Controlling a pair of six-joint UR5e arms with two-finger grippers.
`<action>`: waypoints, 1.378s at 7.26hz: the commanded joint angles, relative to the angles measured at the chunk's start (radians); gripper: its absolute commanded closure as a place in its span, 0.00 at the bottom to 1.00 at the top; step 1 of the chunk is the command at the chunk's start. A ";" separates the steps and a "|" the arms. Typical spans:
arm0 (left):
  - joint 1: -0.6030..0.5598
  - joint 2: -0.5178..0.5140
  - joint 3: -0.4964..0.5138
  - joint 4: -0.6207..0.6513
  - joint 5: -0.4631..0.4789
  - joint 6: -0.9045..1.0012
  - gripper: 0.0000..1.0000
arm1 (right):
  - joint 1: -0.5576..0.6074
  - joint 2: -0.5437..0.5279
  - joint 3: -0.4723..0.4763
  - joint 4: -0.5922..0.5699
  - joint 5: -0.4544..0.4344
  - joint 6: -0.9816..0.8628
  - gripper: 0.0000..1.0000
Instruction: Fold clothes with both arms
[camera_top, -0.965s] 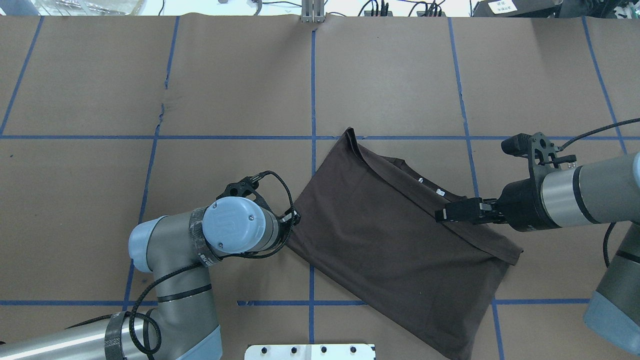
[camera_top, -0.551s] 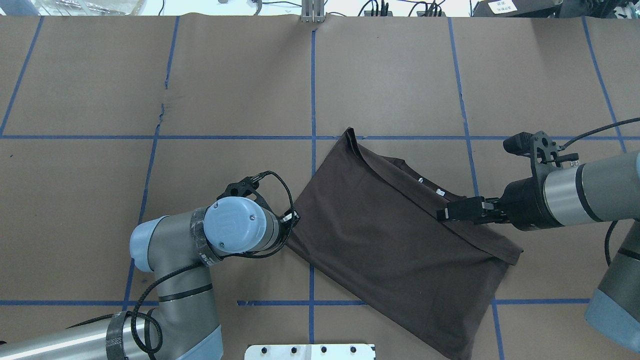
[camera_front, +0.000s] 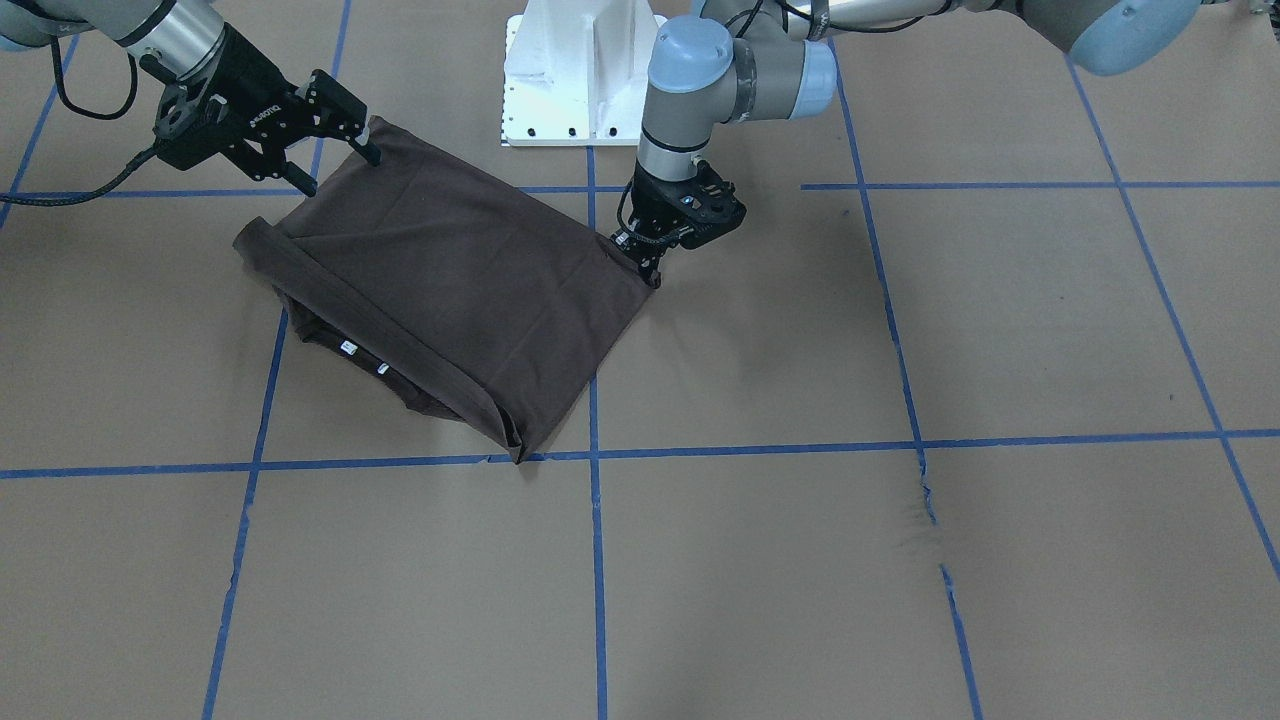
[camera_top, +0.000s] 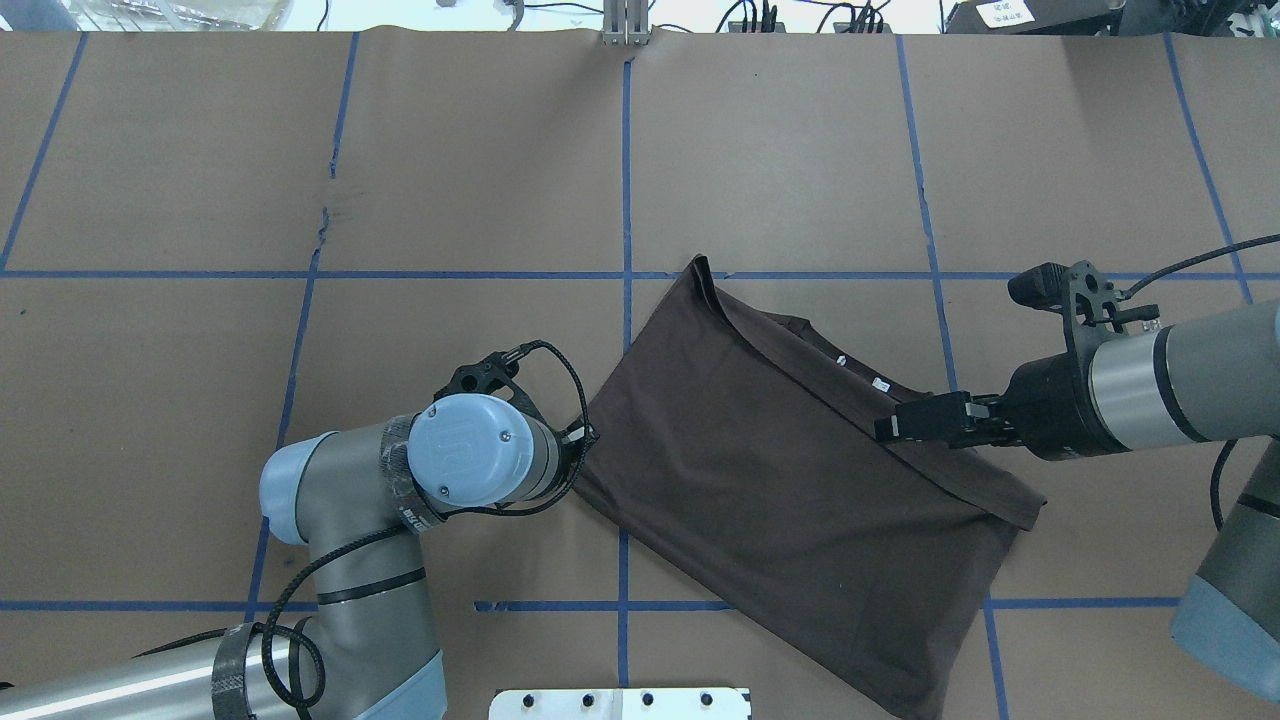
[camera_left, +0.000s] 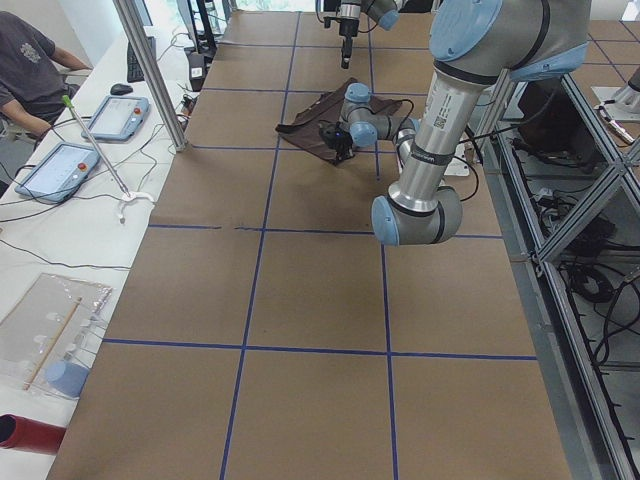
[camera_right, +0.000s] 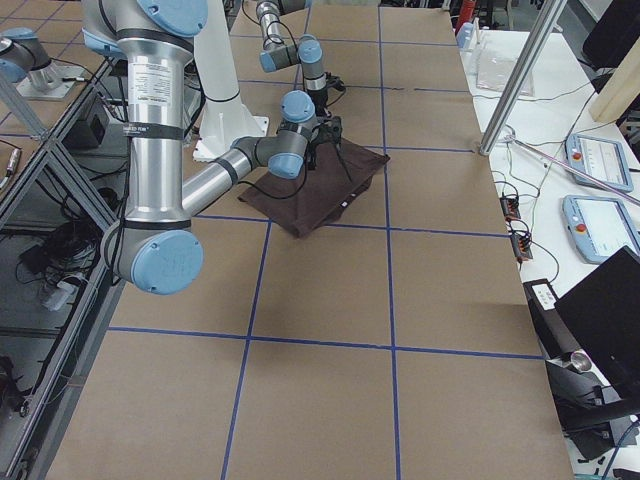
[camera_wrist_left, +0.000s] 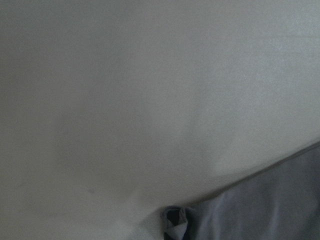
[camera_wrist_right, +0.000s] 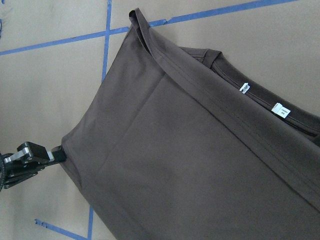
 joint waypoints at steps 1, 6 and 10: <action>-0.102 0.000 0.014 0.002 0.000 0.057 1.00 | 0.001 -0.001 0.000 -0.002 0.002 0.000 0.00; -0.386 -0.243 0.549 -0.283 0.003 0.508 1.00 | -0.001 0.002 -0.011 -0.002 -0.006 0.001 0.00; -0.408 -0.354 0.796 -0.483 0.074 0.587 1.00 | 0.001 0.022 -0.035 -0.002 -0.011 0.001 0.00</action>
